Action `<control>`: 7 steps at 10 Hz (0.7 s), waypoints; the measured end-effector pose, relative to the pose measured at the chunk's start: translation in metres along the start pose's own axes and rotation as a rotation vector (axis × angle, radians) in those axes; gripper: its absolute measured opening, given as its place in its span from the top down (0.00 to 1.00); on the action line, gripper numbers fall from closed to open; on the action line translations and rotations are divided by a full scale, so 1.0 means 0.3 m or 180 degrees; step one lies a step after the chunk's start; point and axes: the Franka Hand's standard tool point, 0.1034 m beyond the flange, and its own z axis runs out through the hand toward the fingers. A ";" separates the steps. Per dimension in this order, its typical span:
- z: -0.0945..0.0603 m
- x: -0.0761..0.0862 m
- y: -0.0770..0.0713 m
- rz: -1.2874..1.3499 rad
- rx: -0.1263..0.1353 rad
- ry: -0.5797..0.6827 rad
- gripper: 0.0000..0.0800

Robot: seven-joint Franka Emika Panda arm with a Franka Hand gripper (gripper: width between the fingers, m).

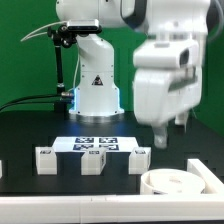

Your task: Assemble stool

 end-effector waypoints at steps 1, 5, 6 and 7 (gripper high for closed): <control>0.019 -0.001 -0.009 0.0079 0.0024 -0.0016 0.19; 0.044 -0.039 -0.015 0.0911 0.0060 -0.0058 0.19; 0.052 -0.081 -0.011 0.1258 0.0074 -0.0120 0.19; 0.033 -0.085 0.000 0.1617 0.0082 -0.0132 0.19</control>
Offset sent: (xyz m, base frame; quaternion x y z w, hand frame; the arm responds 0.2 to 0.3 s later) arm 0.0000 0.0000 0.0000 0.0000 0.0000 0.1938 0.9810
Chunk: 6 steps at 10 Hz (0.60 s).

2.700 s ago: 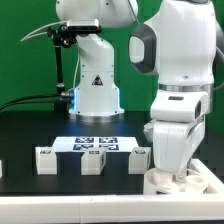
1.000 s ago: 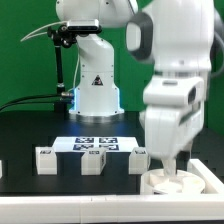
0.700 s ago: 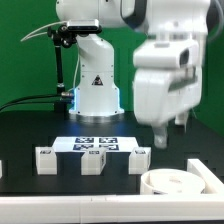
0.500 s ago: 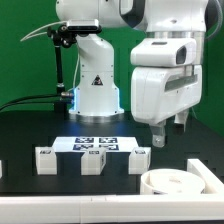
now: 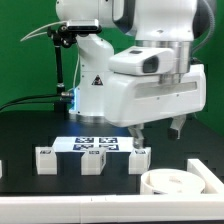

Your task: Assemble stool

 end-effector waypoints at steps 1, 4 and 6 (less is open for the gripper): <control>0.005 0.004 -0.012 0.0389 0.0080 0.0030 0.19; 0.002 0.018 -0.026 0.0921 0.0143 0.0079 0.19; 0.035 -0.011 -0.006 0.1456 0.0251 0.0009 0.19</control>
Offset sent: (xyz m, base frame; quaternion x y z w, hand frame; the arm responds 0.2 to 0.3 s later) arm 0.0000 0.0000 0.0000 0.0000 0.0000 0.1296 0.9916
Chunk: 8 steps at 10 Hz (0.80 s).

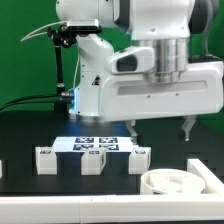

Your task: Assemble stool

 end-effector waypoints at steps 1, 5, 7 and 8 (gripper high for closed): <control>0.007 -0.013 0.028 0.0304 0.0006 -0.0062 0.19; 0.004 -0.040 0.063 0.0455 -0.0026 -0.0259 0.19; 0.031 -0.067 0.077 0.0448 0.0031 -0.0785 0.19; 0.053 -0.094 0.081 0.0454 0.0043 -0.1105 0.19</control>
Offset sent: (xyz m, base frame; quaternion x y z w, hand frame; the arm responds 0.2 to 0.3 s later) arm 0.0000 0.0000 0.0000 0.0000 0.0000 0.0000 1.0000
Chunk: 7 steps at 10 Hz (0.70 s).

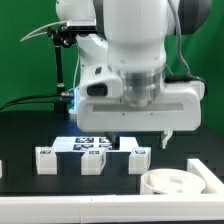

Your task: Assemble stool

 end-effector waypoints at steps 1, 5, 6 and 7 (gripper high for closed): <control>0.016 -0.012 -0.001 0.0024 0.0061 -0.0362 0.19; 0.015 -0.033 -0.004 0.0033 0.0061 -0.1148 0.19; 0.023 -0.025 -0.007 0.0025 0.0058 -0.1241 0.19; 0.046 -0.039 -0.010 0.0051 0.0013 -0.1407 0.19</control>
Offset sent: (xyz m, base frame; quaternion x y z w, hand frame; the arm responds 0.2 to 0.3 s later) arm 0.0000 0.0000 0.0000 0.0000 -0.1938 0.0000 0.9810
